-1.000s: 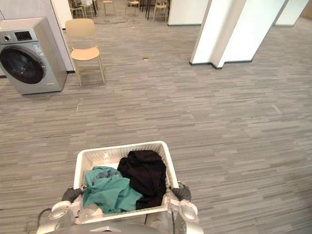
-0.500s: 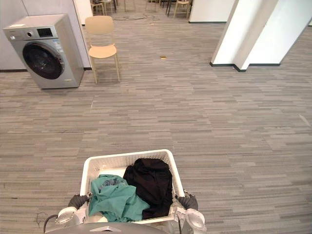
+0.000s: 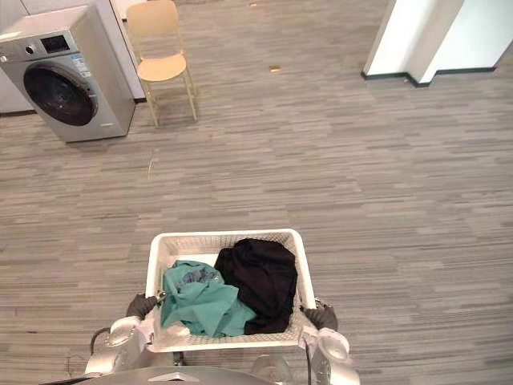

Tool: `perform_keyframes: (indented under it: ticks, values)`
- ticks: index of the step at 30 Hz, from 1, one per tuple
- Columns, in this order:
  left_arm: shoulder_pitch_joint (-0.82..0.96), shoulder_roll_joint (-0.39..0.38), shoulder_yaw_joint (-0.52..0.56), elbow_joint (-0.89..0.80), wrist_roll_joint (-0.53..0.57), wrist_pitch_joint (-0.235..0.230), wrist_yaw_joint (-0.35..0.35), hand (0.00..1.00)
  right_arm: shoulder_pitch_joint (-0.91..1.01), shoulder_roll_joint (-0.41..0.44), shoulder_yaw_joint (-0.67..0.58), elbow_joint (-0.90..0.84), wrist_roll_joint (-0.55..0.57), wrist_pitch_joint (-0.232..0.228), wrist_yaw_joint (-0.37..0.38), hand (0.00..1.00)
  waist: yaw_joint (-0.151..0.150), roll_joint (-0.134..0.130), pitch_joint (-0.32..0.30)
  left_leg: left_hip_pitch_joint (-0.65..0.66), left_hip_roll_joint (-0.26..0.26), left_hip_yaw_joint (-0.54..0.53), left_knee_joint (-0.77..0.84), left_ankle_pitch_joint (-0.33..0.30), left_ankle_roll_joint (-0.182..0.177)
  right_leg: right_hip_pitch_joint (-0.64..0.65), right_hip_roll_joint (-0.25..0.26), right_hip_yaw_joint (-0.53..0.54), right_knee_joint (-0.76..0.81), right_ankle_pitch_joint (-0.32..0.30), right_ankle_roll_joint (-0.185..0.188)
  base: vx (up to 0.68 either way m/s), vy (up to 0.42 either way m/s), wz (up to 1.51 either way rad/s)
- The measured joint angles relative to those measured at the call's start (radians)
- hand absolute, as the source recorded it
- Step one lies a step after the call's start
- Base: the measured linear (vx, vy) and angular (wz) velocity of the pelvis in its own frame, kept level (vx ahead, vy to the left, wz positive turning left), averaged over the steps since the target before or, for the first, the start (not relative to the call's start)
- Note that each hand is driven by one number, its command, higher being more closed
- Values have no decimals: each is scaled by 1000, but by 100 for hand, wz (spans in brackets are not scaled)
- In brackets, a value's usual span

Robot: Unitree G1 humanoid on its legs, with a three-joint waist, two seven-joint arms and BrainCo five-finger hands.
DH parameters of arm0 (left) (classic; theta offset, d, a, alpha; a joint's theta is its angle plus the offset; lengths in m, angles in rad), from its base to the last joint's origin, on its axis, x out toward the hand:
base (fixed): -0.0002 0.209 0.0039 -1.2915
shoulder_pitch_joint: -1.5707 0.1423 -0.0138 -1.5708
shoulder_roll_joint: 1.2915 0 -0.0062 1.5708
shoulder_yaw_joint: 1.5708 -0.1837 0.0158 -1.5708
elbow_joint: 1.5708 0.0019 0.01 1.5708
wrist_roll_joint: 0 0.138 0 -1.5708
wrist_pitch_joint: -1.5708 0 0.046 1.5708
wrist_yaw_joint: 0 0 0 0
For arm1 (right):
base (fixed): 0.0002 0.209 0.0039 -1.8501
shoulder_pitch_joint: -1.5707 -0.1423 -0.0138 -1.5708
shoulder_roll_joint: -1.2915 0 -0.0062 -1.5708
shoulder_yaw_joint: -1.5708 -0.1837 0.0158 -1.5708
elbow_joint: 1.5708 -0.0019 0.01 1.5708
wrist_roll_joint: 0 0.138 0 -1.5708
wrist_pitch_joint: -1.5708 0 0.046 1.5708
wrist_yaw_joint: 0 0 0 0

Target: Pick up the laundry basket with both hands and put the clothes into the washing machine.

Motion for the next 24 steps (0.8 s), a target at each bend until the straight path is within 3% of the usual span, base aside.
perform_keyframes:
  ticks: [2,4,5,6,7,8,9,10,11,12,13,14,15,16,17,18,19,20,22,23,24]
  values:
    - [-11,-5,-2,0,0,1,-2,100,-19,-12,-2,39,-1,-7,0,100,3,3,2,-18,-2,2,-365,119,-42,74,13,2,-83,-6,47,495,183,-16]
    - [-32,-6,-6,0,1,7,-1,100,-57,-21,-8,88,-3,-15,4,100,10,4,2,-76,14,-12,-398,140,-50,138,19,6,-131,-22,93,524,281,-33]
    - [-39,-2,-4,2,1,9,1,100,-63,-20,-8,107,-10,-18,4,100,11,-6,4,-80,8,-16,-374,203,-26,161,2,13,-139,-33,111,636,413,-67]
    - [-49,15,4,20,0,20,6,100,-81,-10,-8,116,-27,-17,3,100,23,-61,-8,-71,-40,-21,-319,319,24,177,-67,49,-127,-54,157,680,410,-58]
    - [-61,30,20,20,-1,24,8,100,-86,16,-12,112,-35,-18,3,100,19,-121,-11,-103,-81,-7,-198,254,56,145,-142,70,-46,-55,200,685,377,-45]
    - [-65,29,22,20,-3,25,8,100,-86,21,-19,113,-36,-19,3,100,17,-126,-10,-117,-85,0,-132,210,61,126,-157,83,8,-34,218,691,363,-17]
    - [-73,29,23,20,-7,27,10,100,-86,33,-24,114,-33,-16,2,100,17,-128,-3,-137,-78,22,24,156,93,100,-177,106,140,50,192,726,528,-4]
    - [-77,28,15,25,-7,33,18,100,-73,31,-25,115,-28,-18,2,100,15,-127,3,-95,-121,41,25,94,71,61,-206,111,313,178,143,588,468,-9]
    - [-63,21,12,23,-7,33,22,100,-61,24,-20,110,-23,-19,5,100,15,-111,0,-19,-142,38,-79,78,91,27,-218,110,418,269,104,500,472,14]
    - [-56,45,5,37,-10,32,24,100,-53,36,-7,120,-20,-24,5,100,-8,-121,8,67,-183,46,-113,14,130,-54,-235,144,651,283,69,395,256,43]
    - [-65,66,2,47,-10,37,25,100,-38,55,5,122,-19,-18,5,100,-18,-131,13,145,-217,20,-153,-19,154,-137,-196,152,825,218,59,644,350,57]
    - [-63,74,-1,49,-10,40,25,100,-33,62,7,122,-19,-17,5,100,-16,-121,23,191,-224,9,-175,-31,153,-178,-162,151,873,184,49,696,270,42]
    - [-46,78,1,50,-11,40,27,100,-21,71,9,108,-14,-26,8,100,-11,-98,40,283,-225,-2,-227,-51,153,-257,-84,141,910,115,29,606,216,25]
    - [-40,79,6,50,-12,37,27,100,-20,73,14,71,-7,-38,12,100,-16,-83,50,350,-226,-16,-265,-61,151,-306,-35,120,891,68,29,594,163,56]
    - [-43,75,5,32,-22,35,25,100,-19,71,14,20,-6,-48,15,100,-25,-62,62,425,-235,-43,-306,-74,147,-367,-23,71,823,26,29,487,87,68]
    - [-43,73,2,14,-23,33,24,100,-21,70,13,1,-6,-49,14,100,-28,-53,67,459,-238,-57,-320,-82,144,-393,-26,48,767,15,31,624,75,94]
    - [-46,72,-2,-13,-32,24,24,100,-18,73,6,-21,-2,-47,10,100,-32,-40,64,513,-236,-85,-339,-99,143,-436,-40,4,607,17,30,812,27,100]
    - [-55,72,-2,-29,-32,15,24,100,-14,78,-1,-47,2,-41,9,100,-36,-32,65,565,-221,-104,-362,-133,119,-460,-44,-12,398,57,29,834,-4,107]
    - [-51,75,0,-32,-32,15,24,100,3,92,-7,-77,1,-26,6,100,-33,-35,56,648,-199,-129,-398,-197,89,-456,-35,20,129,154,61,811,-122,77]
    - [-22,68,5,-31,-29,17,24,100,20,90,1,-88,0,-19,8,100,-34,-37,35,710,-179,-142,-380,-234,77,-462,-23,38,187,216,36,777,-157,47]
    - [-5,62,12,-30,-28,18,25,100,18,92,2,-87,-1,-18,7,100,-36,-40,23,704,-169,-132,-317,-239,83,-471,-20,48,250,237,11,819,-195,41]
